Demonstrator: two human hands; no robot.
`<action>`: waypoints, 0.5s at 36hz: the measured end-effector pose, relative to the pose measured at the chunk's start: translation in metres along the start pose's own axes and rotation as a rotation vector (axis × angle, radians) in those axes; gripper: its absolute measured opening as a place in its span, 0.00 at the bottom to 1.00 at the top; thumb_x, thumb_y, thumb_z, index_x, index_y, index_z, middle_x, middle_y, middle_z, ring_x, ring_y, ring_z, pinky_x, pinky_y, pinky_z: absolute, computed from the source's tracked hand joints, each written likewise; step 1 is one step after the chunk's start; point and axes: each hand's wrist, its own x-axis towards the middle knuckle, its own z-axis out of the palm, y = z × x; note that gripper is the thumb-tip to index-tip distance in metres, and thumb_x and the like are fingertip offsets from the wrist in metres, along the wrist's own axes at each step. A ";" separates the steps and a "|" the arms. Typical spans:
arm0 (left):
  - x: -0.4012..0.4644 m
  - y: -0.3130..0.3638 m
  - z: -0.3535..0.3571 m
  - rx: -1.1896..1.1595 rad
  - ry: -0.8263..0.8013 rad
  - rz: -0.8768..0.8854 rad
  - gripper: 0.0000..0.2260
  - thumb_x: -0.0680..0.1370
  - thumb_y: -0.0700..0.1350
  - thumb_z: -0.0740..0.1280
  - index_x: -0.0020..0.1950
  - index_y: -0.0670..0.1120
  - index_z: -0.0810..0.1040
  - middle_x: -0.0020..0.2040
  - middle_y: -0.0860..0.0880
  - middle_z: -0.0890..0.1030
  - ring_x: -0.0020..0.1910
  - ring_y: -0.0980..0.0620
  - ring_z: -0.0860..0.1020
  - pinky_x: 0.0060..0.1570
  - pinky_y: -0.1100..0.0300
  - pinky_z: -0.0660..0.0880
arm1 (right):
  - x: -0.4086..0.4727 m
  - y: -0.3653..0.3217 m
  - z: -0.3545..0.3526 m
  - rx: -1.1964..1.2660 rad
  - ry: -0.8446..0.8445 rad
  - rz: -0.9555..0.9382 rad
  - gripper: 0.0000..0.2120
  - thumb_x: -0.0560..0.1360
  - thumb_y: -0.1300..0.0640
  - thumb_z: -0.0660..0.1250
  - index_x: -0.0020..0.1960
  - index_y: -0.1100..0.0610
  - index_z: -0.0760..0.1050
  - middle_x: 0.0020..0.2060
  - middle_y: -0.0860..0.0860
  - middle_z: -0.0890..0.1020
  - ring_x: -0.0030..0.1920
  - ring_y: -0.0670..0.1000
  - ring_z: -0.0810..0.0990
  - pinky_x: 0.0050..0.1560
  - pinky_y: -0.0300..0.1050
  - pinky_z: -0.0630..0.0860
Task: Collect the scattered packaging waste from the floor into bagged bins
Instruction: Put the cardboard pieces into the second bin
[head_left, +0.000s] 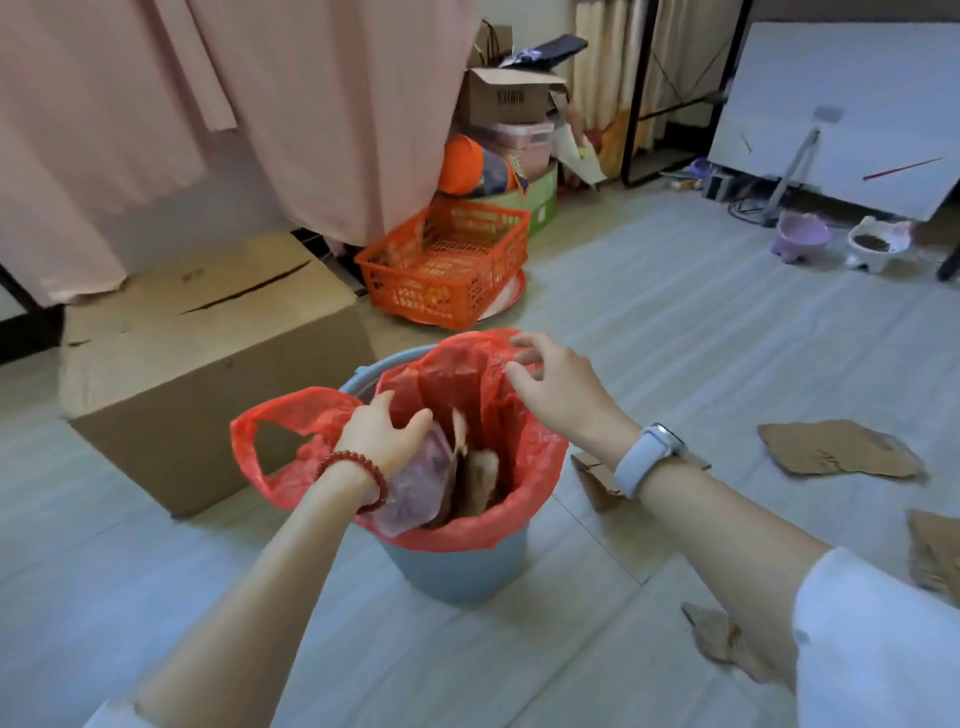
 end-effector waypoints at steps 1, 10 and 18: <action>-0.001 0.000 0.002 0.000 -0.029 0.019 0.27 0.76 0.55 0.63 0.71 0.43 0.65 0.67 0.42 0.72 0.66 0.44 0.70 0.62 0.56 0.66 | -0.001 0.003 -0.001 0.001 0.008 0.002 0.14 0.76 0.58 0.62 0.62 0.57 0.72 0.51 0.53 0.80 0.52 0.56 0.79 0.58 0.52 0.73; -0.012 0.017 0.041 0.088 0.096 0.278 0.17 0.76 0.51 0.63 0.63 0.47 0.73 0.64 0.46 0.72 0.63 0.46 0.71 0.62 0.50 0.68 | -0.025 0.061 -0.026 0.035 0.045 0.136 0.11 0.77 0.62 0.58 0.56 0.58 0.75 0.47 0.49 0.79 0.47 0.53 0.80 0.50 0.44 0.74; -0.067 0.090 0.126 0.182 0.217 0.939 0.11 0.69 0.44 0.59 0.44 0.46 0.79 0.46 0.48 0.81 0.46 0.46 0.80 0.46 0.54 0.68 | -0.085 0.183 -0.053 -0.224 -0.195 0.464 0.13 0.77 0.59 0.59 0.60 0.59 0.75 0.57 0.55 0.79 0.58 0.54 0.76 0.56 0.44 0.71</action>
